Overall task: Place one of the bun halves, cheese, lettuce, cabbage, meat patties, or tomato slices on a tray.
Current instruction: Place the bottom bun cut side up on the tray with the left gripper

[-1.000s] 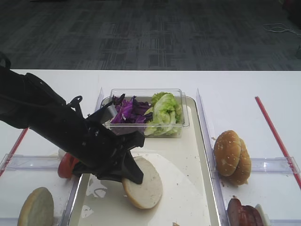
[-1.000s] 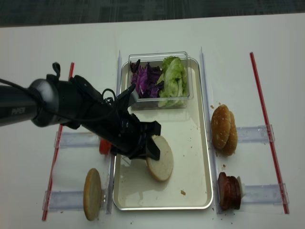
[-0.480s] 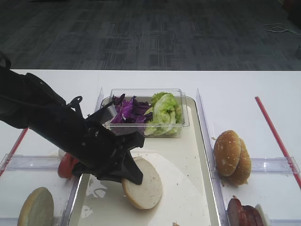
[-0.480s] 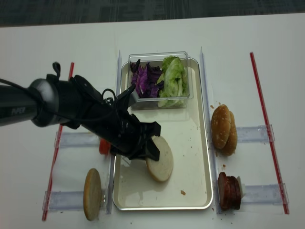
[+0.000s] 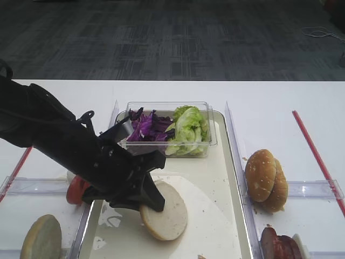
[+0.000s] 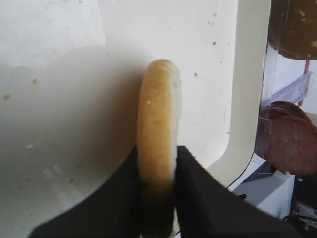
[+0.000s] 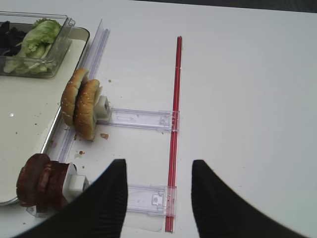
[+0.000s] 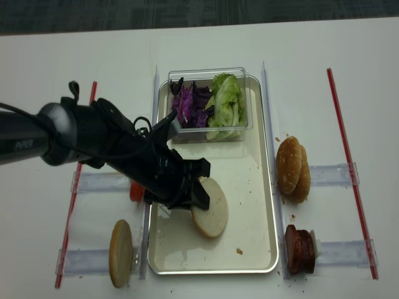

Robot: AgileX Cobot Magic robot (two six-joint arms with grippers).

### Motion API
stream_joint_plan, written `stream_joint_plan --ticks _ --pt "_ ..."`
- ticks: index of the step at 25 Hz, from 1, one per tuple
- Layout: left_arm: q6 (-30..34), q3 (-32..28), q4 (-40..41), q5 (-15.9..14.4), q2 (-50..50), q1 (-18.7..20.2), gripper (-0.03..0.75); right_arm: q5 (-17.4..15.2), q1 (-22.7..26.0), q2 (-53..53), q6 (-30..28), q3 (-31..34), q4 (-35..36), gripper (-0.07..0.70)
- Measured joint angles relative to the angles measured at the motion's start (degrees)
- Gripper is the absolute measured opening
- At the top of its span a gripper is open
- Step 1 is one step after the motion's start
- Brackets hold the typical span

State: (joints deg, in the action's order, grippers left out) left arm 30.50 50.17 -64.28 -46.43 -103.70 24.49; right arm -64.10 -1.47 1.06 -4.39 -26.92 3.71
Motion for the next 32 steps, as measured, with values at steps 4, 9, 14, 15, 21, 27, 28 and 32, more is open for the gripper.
stream_joint_plan --ticks 4,9,14,15,21,27,28,32 --pt "-0.5 0.0 0.3 0.0 0.0 0.0 0.169 0.0 0.0 0.0 0.0 0.0 0.0 0.324" --pt "-1.4 0.0 0.4 -0.2 0.0 0.0 0.222 0.0 0.0 0.0 0.0 0.0 0.0 0.324" --pt "-1.7 0.0 0.4 -0.4 0.0 0.0 0.268 0.0 0.0 0.0 0.0 0.0 0.0 0.324" --pt "-1.7 0.0 0.4 -0.4 0.0 0.0 0.27 0.0 0.0 0.0 0.0 0.0 0.0 0.324" --pt "-1.9 0.0 0.5 -0.7 0.0 0.0 0.275 0.0 0.0 0.0 -0.2 0.0 0.0 0.324" --pt "-3.5 0.1 2.1 -0.9 0.6 0.0 0.276 0.0 0.0 0.0 -0.2 0.0 0.0 0.324" --pt "-4.4 0.5 3.0 -0.9 0.8 0.0 0.276 0.1 0.0 0.0 -0.2 0.0 0.0 0.324" --pt "-9.9 2.0 9.1 -1.3 1.1 0.0 0.278 0.1 0.0 0.0 -0.2 0.0 0.0 0.324"
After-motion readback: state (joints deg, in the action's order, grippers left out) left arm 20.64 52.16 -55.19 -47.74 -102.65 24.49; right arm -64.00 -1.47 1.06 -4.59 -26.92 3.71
